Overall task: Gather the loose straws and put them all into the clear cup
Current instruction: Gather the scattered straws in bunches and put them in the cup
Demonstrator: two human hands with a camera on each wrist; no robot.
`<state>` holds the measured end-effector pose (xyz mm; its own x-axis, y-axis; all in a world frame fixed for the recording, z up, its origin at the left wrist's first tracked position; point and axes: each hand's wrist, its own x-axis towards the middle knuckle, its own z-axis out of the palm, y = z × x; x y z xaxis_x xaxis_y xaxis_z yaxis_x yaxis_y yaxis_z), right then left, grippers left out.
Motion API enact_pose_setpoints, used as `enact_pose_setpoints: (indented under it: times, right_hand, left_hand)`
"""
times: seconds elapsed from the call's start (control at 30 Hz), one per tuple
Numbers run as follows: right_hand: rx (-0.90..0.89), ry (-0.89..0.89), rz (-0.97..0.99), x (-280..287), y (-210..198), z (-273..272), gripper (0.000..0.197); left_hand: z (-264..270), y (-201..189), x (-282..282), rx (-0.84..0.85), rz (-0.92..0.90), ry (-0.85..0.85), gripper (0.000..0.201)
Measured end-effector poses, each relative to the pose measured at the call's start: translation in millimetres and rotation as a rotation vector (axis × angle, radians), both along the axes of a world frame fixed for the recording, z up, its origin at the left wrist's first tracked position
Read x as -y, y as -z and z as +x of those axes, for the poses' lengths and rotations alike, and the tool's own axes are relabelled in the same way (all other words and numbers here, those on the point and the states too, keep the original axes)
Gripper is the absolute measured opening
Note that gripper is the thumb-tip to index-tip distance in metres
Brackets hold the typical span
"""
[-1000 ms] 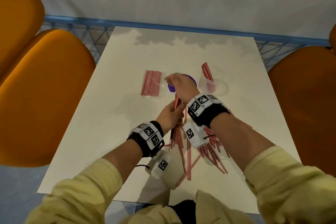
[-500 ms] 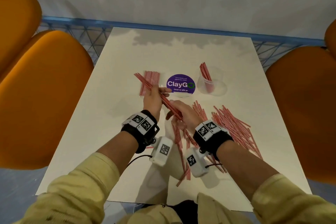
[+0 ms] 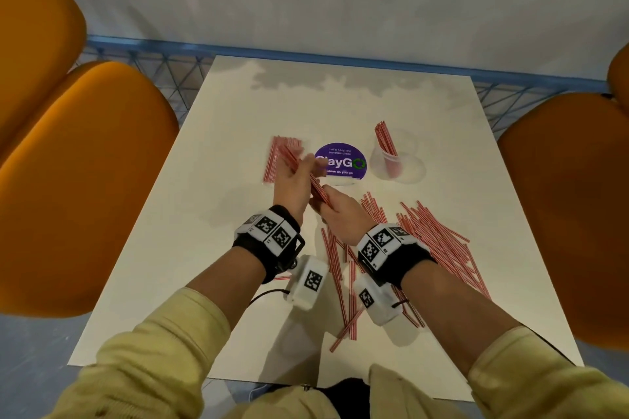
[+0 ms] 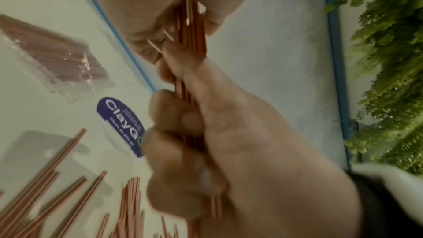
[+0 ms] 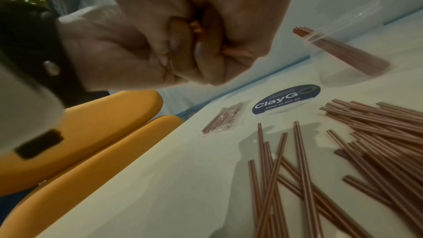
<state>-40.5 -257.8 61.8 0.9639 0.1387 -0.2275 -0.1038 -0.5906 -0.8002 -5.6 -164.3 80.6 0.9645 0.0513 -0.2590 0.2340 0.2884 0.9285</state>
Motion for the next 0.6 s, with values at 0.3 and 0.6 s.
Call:
enact_pose_setpoints:
  times: [0.3,0.6]
  right_hand:
    - [-0.062,0.012,0.137,0.5,-10.4,1.5,0.023]
    - [-0.143,0.054,0.197,-0.2,-15.4,4.7,0.026]
  left_hand:
    - [5.5,-9.6,6.6,0.135,0.054,-0.147,0.011]
    - [9.6,-13.3,10.1,0.174,0.196,-0.158,0.021]
